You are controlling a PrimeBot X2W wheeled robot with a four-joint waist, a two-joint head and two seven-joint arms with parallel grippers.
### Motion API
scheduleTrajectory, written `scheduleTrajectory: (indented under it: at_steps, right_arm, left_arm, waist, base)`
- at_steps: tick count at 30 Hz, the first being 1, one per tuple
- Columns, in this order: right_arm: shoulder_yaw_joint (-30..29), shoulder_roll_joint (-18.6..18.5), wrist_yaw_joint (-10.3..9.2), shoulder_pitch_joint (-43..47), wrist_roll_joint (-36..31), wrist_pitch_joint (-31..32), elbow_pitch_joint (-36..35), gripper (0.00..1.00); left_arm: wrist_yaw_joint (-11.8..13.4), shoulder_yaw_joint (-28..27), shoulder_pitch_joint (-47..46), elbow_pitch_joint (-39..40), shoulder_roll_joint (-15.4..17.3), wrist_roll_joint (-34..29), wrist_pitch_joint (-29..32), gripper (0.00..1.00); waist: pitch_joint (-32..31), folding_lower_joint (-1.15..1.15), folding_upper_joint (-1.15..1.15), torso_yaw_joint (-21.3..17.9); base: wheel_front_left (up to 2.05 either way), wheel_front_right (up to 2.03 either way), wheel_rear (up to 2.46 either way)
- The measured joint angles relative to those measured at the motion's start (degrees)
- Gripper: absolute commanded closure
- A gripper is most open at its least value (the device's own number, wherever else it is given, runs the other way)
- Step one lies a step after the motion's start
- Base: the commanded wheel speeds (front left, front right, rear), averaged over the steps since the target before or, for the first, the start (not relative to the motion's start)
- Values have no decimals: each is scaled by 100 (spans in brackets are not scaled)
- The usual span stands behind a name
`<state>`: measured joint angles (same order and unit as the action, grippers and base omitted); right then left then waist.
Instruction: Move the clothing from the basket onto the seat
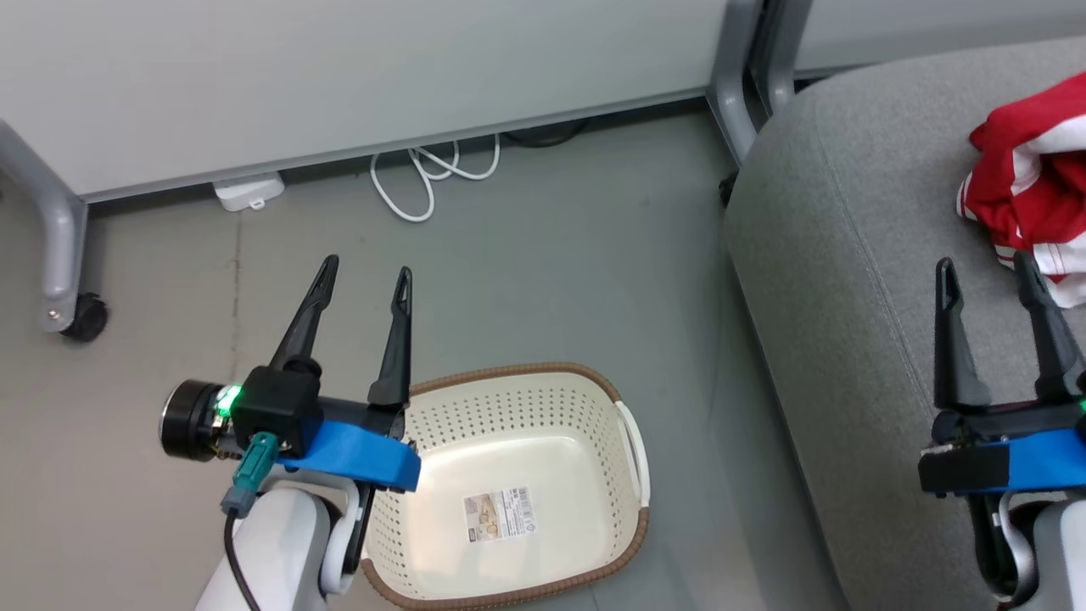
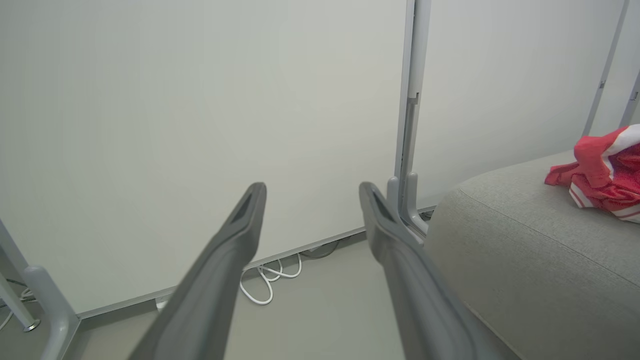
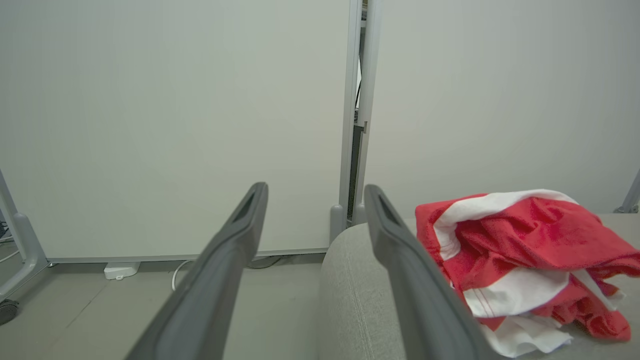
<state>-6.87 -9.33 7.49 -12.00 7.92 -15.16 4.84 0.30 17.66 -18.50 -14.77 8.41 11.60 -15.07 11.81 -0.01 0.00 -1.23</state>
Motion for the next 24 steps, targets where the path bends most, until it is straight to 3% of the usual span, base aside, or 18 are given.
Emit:
scheduleTrajectory:
  at_steps: [10,24]
  right_arm:
    - [274,219,0,409,0,0,261,0]
    - [379,521,0,805,-16,0,745,0]
  left_arm:
    - [-272,-758,864,100,-177,-189,0,0]
    - [-550,-1284,1469,58,-412,-413,0,0]
  waist:
    - [-621,0,0,437]
    - [-1122,0,0,730]
  base:
    - [0,0,0]
    - [0,0,0]
